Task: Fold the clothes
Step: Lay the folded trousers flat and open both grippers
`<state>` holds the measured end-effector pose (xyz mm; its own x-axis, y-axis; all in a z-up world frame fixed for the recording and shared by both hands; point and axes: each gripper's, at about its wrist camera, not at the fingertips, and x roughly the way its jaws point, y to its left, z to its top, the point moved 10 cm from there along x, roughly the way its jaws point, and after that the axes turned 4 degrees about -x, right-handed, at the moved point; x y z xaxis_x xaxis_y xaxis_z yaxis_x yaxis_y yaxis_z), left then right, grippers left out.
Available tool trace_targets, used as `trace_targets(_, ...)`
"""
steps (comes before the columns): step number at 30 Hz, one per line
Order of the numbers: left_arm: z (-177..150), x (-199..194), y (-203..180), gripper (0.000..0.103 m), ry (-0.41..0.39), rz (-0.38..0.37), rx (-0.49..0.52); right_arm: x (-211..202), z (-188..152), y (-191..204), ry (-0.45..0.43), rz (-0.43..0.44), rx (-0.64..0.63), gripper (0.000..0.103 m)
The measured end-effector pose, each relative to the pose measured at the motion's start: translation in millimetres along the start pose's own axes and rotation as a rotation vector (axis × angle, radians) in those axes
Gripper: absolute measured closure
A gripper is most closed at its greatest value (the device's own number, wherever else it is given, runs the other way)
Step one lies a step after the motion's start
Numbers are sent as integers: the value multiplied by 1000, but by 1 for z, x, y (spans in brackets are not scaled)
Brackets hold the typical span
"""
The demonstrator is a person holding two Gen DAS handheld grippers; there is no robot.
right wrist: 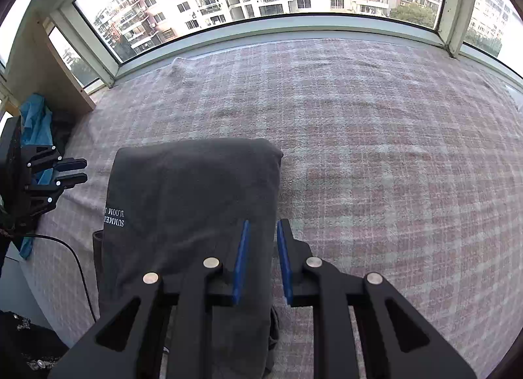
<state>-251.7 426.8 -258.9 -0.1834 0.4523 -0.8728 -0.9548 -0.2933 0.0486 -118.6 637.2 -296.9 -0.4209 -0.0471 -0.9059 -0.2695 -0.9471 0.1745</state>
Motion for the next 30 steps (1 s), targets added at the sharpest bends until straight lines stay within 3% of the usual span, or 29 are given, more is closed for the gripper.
trace_targets(6,7,43,23,86,66,-90,46,44,16,-21,115,62,-17,87)
trace_targets(10,15,68,18,83,77,-97,119,61,19,-25,142,106,-22,87)
trace_targets(14,30,83,20,83,58,-120,91,62,23,-19,132,201,-17,87)
trace_targets(16,39,85,30,82,29,-132,19,58,26,-18,118,225,-19,87)
trace_targets(18,38,87,41,71,23,-141,-59,55,26,-23,110,233,2,87)
trace_targets(20,33,88,45,71,19,-130,-94,54,24,-26,115,245,15,87)
trace_targets(22,29,81,40,73,-1,-95,-61,53,21,-26,119,252,6,86)
trace_targets(26,27,71,34,76,-23,-105,-36,60,18,-18,136,246,-45,86)
trace_targets(30,26,76,32,76,-8,-135,-43,58,24,0,110,326,-59,86)
